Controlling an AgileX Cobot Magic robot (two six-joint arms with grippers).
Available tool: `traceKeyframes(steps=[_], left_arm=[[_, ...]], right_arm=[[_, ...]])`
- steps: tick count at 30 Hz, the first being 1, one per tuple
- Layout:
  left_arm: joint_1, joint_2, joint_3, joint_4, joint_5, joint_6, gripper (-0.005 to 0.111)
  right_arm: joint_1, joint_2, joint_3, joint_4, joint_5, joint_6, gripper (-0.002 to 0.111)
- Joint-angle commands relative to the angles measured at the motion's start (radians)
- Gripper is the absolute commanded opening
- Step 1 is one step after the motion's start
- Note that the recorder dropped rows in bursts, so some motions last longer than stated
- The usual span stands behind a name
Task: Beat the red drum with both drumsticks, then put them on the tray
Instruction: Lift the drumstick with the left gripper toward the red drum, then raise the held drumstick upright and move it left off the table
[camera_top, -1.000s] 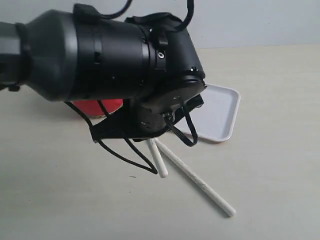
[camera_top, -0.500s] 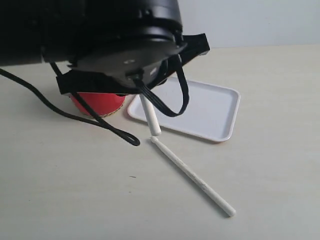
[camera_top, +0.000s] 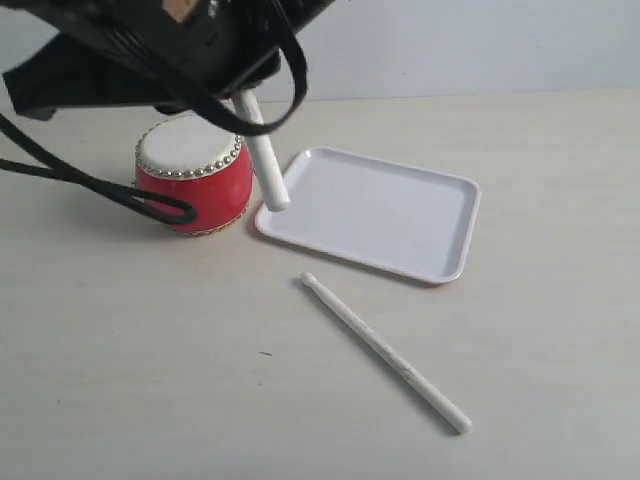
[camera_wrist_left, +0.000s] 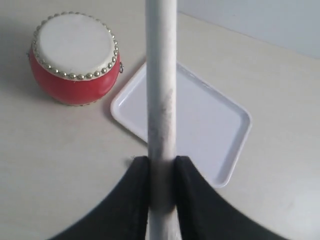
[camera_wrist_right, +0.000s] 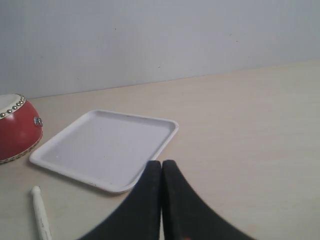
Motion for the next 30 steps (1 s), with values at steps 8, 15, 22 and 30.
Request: traceKeyframes(steps=[8, 15, 22, 30], left_arm=[[-0.001, -0.232, 0.002, -0.173, -0.014, 0.722, 0.000], [0.144, -0.250, 0.056, -0.549, -0.224, 1.104, 0.000], [0.234, -0.250, 0.173, -0.695, -0.411, 1.189, 0.000], [0.236, -0.250, 0.340, -0.528, -0.544, 0.870, 0.000]], right_arm=[[-0.003, -0.007, 0.005, -0.002, -0.006, -0.003, 0.000], [-0.003, -0.007, 0.005, -0.002, -0.006, -0.003, 0.000], [-0.003, -0.007, 0.005, -0.002, -0.006, -0.003, 0.000], [-0.003, -0.007, 0.005, -0.002, -0.006, -0.003, 0.000]])
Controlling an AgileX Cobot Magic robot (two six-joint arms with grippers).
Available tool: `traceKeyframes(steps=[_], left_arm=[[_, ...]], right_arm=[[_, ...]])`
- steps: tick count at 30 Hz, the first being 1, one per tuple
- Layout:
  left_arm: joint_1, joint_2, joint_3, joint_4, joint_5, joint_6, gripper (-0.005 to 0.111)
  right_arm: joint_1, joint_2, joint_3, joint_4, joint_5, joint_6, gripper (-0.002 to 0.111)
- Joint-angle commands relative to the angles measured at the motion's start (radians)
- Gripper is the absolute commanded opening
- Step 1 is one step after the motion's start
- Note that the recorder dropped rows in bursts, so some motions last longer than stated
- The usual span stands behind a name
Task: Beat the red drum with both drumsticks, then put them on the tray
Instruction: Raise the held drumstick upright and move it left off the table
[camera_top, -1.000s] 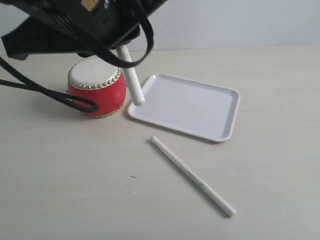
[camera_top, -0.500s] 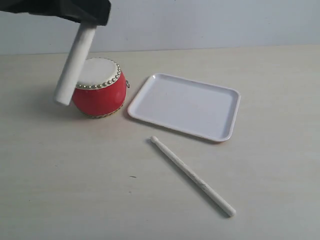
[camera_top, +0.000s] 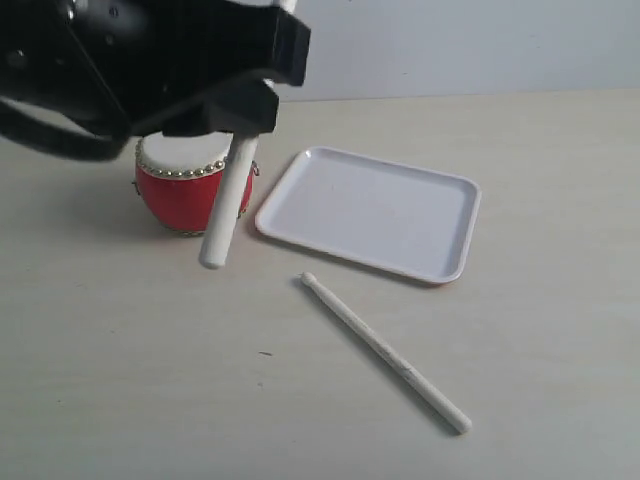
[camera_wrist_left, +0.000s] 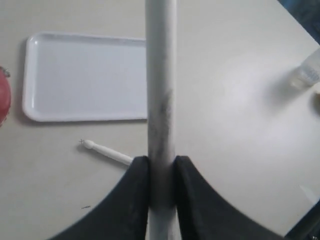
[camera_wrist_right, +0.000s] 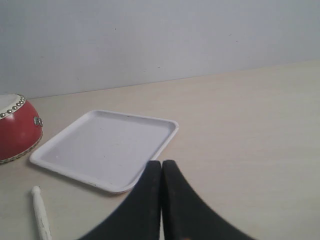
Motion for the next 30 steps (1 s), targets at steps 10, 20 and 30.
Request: traceKeyframes(steps=[10, 20, 30], left_arm=[[0.020, -0.075, 0.190, -0.111, -0.281, 0.155, 0.000], [0.166, -0.314, 0.331, -0.223, -0.218, 0.382, 0.000], [0.352, -0.410, 0.416, -0.222, -0.154, 0.457, 0.000]], right_arm=[[-0.003, -0.007, 0.005, -0.002, -0.006, -0.003, 0.000], [-0.003, -0.007, 0.005, -0.002, -0.006, -0.003, 0.000], [-0.003, -0.007, 0.005, -0.002, -0.006, -0.003, 0.000]])
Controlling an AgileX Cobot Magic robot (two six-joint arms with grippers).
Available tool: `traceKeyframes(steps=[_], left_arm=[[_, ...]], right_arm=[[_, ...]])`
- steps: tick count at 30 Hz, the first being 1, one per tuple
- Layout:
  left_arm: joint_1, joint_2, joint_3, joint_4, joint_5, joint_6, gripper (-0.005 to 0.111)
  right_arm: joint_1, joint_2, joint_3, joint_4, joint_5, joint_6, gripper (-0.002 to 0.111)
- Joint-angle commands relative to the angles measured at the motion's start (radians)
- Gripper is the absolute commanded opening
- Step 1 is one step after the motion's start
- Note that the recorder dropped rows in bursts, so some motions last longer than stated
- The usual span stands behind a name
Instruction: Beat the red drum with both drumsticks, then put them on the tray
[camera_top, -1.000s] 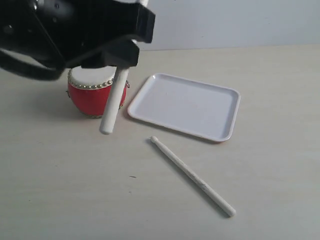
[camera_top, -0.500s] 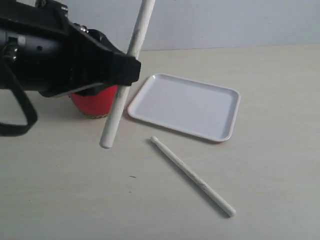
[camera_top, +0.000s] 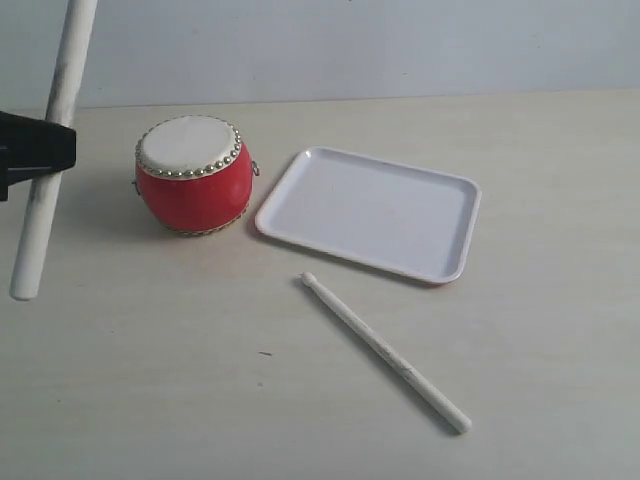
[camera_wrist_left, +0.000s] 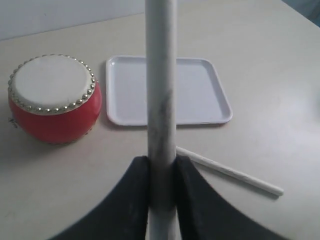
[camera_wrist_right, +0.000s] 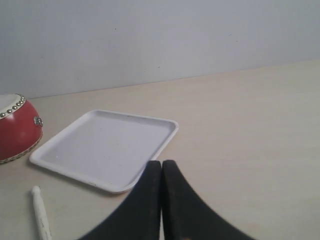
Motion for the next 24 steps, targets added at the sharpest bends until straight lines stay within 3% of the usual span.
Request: traceKeyframes(steps=[1, 8, 15, 24], left_arm=[[0.056, -0.008, 0.004, -0.036, 0.041, 0.039, 0.000], [0.161, -0.009, 0.004, -0.054, 0.117, 0.133, 0.000], [0.247, -0.013, 0.004, 0.044, 0.261, 0.135, 0.000], [0.327, -0.013, 0.004, 0.118, 0.262, 0.135, 0.000]], right_arm=[[-0.003, -0.007, 0.005, -0.002, -0.006, -0.003, 0.000], [-0.003, -0.007, 0.005, -0.002, -0.006, -0.003, 0.000], [-0.003, -0.007, 0.005, -0.002, -0.006, -0.003, 0.000], [-0.003, -0.007, 0.005, -0.002, -0.006, -0.003, 0.000]])
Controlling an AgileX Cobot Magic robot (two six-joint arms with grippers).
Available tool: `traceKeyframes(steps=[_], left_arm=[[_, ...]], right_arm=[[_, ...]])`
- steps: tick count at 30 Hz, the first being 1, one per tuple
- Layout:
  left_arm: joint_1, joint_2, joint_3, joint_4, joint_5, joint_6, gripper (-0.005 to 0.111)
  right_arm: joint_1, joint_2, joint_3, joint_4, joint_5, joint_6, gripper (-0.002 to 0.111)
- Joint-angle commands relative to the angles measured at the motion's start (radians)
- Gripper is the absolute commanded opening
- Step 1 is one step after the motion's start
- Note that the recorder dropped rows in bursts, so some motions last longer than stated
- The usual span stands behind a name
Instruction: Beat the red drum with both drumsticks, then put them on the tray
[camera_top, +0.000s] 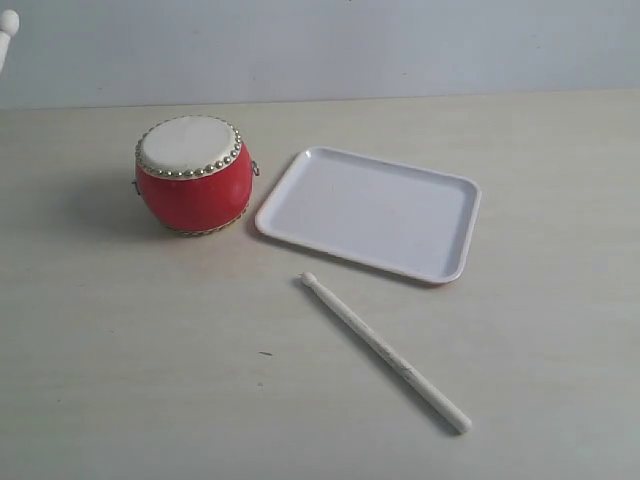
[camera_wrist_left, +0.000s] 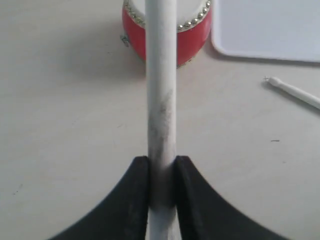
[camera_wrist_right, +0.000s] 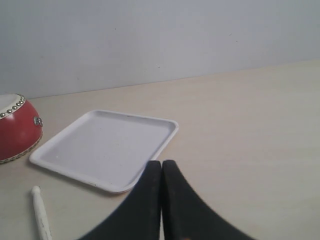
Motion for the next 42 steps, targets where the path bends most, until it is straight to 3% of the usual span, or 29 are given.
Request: traceKeyframes(steps=[1, 13, 17, 23, 29, 35, 42], left_arm=[[0.046, -0.007, 0.002, 0.054, -0.004, 0.008, 0.000], [0.153, -0.007, 0.002, 0.062, 0.029, 0.008, 0.000], [0.154, -0.009, 0.002, 0.062, 0.029, 0.008, 0.000], [0.154, -0.009, 0.002, 0.062, 0.029, 0.008, 0.000], [0.154, -0.009, 0.002, 0.062, 0.029, 0.008, 0.000], [0.154, -0.009, 0.002, 0.062, 0.029, 0.008, 0.000], [0.154, -0.009, 0.002, 0.062, 0.029, 0.008, 0.000]], right_arm=[[-0.003, -0.007, 0.005, -0.002, -0.006, -0.003, 0.000], [-0.003, -0.007, 0.005, -0.002, -0.006, -0.003, 0.000], [-0.003, -0.007, 0.005, -0.002, -0.067, 0.001, 0.000], [-0.003, -0.007, 0.005, 0.264, -0.150, 0.042, 0.000], [-0.003, -0.007, 0.005, 0.286, -0.218, 0.042, 0.000], [-0.003, -0.007, 0.005, 0.397, -0.209, 0.099, 0.000], [-0.003, -0.007, -0.099, 0.517, -0.048, -0.105, 0.000]])
